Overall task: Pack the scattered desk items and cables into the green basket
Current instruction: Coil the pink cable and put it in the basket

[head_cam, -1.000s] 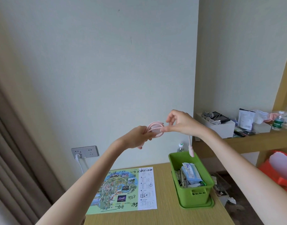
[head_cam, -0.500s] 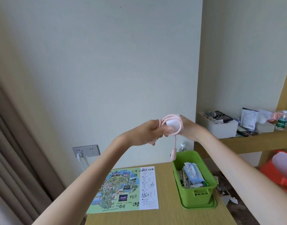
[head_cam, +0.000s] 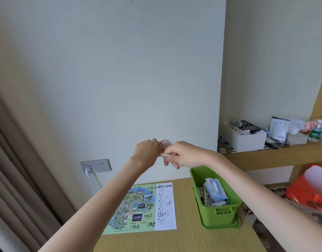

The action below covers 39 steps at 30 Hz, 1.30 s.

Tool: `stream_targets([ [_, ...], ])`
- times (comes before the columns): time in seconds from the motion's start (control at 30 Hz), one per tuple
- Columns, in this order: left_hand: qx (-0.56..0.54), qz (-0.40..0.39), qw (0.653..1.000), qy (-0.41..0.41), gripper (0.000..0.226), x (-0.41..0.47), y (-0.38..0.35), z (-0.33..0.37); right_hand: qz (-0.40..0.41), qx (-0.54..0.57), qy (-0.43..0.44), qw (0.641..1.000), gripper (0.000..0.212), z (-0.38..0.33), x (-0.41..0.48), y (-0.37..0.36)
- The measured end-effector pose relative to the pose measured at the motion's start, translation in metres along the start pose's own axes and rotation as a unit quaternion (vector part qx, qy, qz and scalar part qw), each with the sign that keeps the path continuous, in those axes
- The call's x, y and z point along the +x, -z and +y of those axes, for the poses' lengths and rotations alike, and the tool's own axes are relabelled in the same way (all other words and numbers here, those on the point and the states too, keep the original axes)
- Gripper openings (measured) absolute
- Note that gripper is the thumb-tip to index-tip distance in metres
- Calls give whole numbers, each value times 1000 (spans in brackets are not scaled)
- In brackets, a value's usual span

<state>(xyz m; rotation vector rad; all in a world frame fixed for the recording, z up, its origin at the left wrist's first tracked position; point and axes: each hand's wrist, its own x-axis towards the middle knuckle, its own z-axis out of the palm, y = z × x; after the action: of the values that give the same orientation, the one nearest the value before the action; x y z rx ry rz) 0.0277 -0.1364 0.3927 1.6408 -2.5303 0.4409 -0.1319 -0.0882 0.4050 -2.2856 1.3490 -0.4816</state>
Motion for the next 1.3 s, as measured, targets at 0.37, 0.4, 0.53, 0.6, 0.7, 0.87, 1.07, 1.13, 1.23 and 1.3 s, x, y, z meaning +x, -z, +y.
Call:
stream_targets([
  [0.37, -460, -133, 874, -87, 61, -13, 2, 22, 82, 202, 31, 976, 11, 46, -1, 53],
  [0.4, -494, -140, 853, -90, 61, -12, 4, 24, 88, 234, 22, 968, 11, 51, -1, 53],
  [0.53, -580, -131, 797, -104, 46, -5, 10, 31, 107, 310, -22, 944, 18, 77, -2, 39],
  [0.6, -595, -114, 787, -116, 48, 0, 12, 33, 98, 330, -52, 937, 19, 86, -2, 26],
  [0.7, -596, -96, 789, -115, 42, 11, 7, 34, 86, 365, -84, 923, 11, 99, -3, 6],
  [0.87, -575, -108, 803, -116, 28, 31, -19, 42, 68, 430, -92, 896, 54, 123, -1, -24],
  [1.07, -498, -75, 863, -45, 24, 69, -89, 71, 117, 546, -154, 815, 23, 163, 8, -52],
  [1.13, -421, -36, 903, -73, 19, 79, -111, 82, 134, 604, -169, 767, 39, 177, 14, -57],
  [1.23, -268, 31, 954, -132, 15, 92, -140, 97, 146, 695, -172, 683, 32, 202, 18, -58],
  [1.3, -211, 72, 962, -156, 11, 100, -156, 107, 162, 748, -194, 613, 12, 222, 18, -58],
])
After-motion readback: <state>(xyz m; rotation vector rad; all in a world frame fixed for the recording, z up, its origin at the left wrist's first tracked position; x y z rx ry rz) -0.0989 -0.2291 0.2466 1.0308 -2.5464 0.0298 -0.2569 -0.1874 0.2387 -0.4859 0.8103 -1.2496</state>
